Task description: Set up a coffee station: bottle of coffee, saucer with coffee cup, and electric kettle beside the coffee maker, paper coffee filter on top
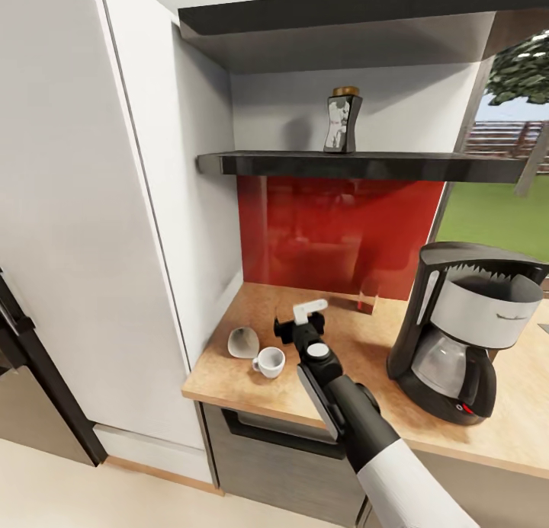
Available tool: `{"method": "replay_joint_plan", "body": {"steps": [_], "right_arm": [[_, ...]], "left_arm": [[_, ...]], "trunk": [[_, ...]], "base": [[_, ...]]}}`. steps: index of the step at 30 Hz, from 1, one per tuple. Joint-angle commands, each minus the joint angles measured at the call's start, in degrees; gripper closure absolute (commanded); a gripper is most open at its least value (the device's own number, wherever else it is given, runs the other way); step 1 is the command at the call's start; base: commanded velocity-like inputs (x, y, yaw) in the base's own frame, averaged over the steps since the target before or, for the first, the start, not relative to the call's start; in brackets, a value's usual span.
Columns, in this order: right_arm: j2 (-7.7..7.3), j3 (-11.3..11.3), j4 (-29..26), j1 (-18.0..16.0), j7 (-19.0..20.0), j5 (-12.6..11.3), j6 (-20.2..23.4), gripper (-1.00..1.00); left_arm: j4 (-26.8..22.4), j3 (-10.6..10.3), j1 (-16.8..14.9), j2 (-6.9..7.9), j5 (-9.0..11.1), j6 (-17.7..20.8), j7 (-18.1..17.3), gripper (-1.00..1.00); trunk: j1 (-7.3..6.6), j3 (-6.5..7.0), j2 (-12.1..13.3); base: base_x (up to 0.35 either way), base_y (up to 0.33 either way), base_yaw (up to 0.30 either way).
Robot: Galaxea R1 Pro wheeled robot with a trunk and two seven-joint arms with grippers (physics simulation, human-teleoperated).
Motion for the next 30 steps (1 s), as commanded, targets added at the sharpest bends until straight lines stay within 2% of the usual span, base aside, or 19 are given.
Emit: {"method": "replay_joint_plan", "body": {"steps": [1,11,21,26,28,30], "right_arm": [[0.0,0.1,0.2,-0.1,-0.3,0.0,0.3,-1.0],[0.0,0.0,1.6,-0.1,-0.3,0.1,0.3,-1.0],[0.0,0.2,9.1,-0.1,0.0,0.0,0.3,-1.0],[0.0,0.4,10.9,-0.1,0.0,-0.1,0.7,-1.0],[0.0,0.4,10.6,-0.1,0.0,-0.2,1.7,-1.0],[0.0,0.3,8.5,-0.1,0.0,-0.2,5.0,-1.0]], "left_arm": [[0.0,-0.1,0.0,0.0,0.3,-0.1,0.0,-1.0],[0.0,-0.1,0.0,0.0,0.3,-0.1,0.0,-1.0],[0.0,0.0,0.1,0.01,0.5,-0.1,0.0,-1.0],[0.0,0.0,0.1,0.0,0.5,-0.1,0.0,-1.0],[0.0,0.0,0.1,0.0,0.5,-0.1,0.0,-1.0],[0.0,0.0,0.1,0.0,0.5,-0.1,-0.1,-1.0]], "trunk": [[0.03,-0.12,-0.1],[0.03,-0.12,-0.1],[0.03,-0.12,-0.1],[0.03,-0.12,-0.1],[0.03,-0.12,-0.1],[0.03,-0.12,-0.1]], "base": [[0.0,0.0,0.0],[0.0,0.0,0.0],[0.031,0.006,0.0],[0.034,0.008,0.0],[0.005,0.001,0.0],[0.002,0.001,0.0]]}}
